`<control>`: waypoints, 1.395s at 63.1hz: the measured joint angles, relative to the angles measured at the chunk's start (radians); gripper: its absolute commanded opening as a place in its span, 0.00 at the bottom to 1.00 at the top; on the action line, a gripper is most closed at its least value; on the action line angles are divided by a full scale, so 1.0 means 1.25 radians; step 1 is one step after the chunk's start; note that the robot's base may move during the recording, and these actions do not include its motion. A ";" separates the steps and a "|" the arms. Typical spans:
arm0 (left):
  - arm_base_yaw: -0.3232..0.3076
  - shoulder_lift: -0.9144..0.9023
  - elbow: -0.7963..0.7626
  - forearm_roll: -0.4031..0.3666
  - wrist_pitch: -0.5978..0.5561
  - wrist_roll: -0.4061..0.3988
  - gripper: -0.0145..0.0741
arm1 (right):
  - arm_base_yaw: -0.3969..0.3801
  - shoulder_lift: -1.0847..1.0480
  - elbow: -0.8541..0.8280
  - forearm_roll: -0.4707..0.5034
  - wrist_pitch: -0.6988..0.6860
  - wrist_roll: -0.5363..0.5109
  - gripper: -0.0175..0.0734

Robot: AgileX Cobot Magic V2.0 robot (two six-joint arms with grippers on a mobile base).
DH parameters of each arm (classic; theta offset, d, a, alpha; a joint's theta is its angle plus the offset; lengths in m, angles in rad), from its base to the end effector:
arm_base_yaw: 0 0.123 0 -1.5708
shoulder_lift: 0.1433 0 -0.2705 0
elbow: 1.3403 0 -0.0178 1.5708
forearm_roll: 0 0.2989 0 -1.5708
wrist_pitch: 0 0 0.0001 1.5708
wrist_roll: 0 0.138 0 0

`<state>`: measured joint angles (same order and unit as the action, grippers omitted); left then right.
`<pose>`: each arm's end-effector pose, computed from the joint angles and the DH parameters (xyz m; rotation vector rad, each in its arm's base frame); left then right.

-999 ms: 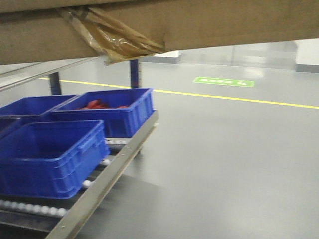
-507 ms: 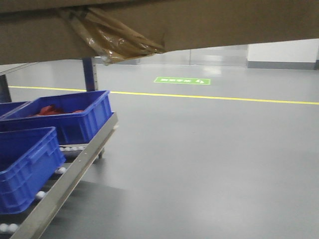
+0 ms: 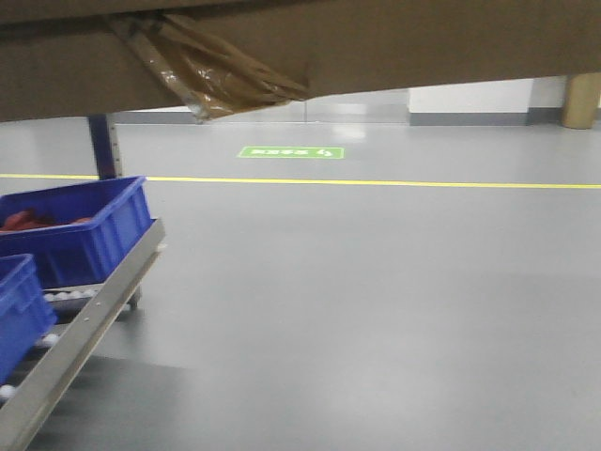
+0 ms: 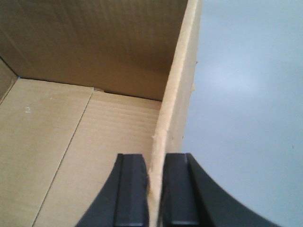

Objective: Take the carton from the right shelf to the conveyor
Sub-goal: 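Hold the carton with both grippers while the base drives to the conveyor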

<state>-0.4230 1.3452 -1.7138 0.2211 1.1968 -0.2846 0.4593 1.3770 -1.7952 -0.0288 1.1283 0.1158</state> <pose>0.3204 -0.1133 0.4497 0.1468 2.2814 -0.0890 0.3164 0.1525 0.4729 -0.3763 2.1757 0.2869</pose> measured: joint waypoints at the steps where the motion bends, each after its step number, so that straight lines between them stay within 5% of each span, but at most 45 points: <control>1: 0.000 0.000 0.000 0.000 0.000 0.000 0.14 | 0.000 0.000 0.000 0.000 0.000 0.000 0.12; 88: 0.000 0.000 0.000 0.005 0.000 0.000 0.14 | 0.000 0.000 0.000 0.002 -0.001 0.000 0.12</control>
<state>-0.4230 1.3452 -1.7138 0.2269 1.1968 -0.2846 0.4593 1.3770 -1.7952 -0.0268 1.1276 0.1158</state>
